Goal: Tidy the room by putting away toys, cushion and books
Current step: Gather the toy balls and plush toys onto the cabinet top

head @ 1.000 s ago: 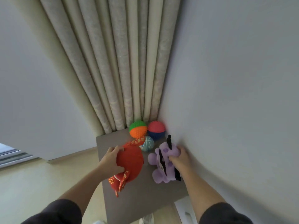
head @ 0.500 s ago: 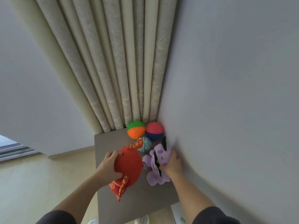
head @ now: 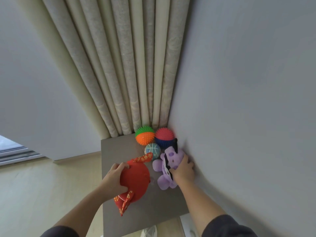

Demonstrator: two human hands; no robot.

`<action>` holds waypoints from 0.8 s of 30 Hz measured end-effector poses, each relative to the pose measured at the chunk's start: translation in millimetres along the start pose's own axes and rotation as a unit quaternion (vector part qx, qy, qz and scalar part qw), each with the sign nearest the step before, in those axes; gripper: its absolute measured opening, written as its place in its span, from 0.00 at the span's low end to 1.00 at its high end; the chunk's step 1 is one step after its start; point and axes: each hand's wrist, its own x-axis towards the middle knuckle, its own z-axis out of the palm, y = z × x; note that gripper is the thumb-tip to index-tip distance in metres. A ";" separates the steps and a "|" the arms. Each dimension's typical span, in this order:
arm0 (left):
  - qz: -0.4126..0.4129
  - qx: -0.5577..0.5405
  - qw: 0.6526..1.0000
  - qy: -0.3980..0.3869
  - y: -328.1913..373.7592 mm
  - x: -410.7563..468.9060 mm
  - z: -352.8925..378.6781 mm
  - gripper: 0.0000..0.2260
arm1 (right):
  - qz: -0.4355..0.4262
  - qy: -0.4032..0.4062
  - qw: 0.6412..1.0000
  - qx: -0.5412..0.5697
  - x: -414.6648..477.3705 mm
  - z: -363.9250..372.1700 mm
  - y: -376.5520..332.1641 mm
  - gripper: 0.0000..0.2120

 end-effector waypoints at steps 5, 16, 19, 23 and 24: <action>0.023 0.009 1.000 -0.016 7.4 -2.6 -6.0 0.28 | -0.008 0.029 0.998 -0.061 -10.3 -6.6 10.1 0.35; 0.108 0.039 0.992 -0.050 13.8 -32.1 -32.1 0.29 | -0.400 -0.079 0.907 -0.109 -85.8 -2.9 -0.6 0.50; 0.136 0.037 0.989 -0.045 12.6 -50.4 -36.2 0.30 | -0.378 -0.173 0.909 -0.011 -114.5 10.9 -13.0 0.59; 0.117 -0.006 0.993 0.018 -2.6 -75.7 -42.0 0.30 | -0.225 -0.226 0.933 0.169 -148.8 20.9 -12.5 0.53; 0.110 -0.016 0.993 0.032 -6.9 -83.1 -42.7 0.30 | -0.181 -0.262 0.921 0.224 -159.7 22.3 -12.5 0.48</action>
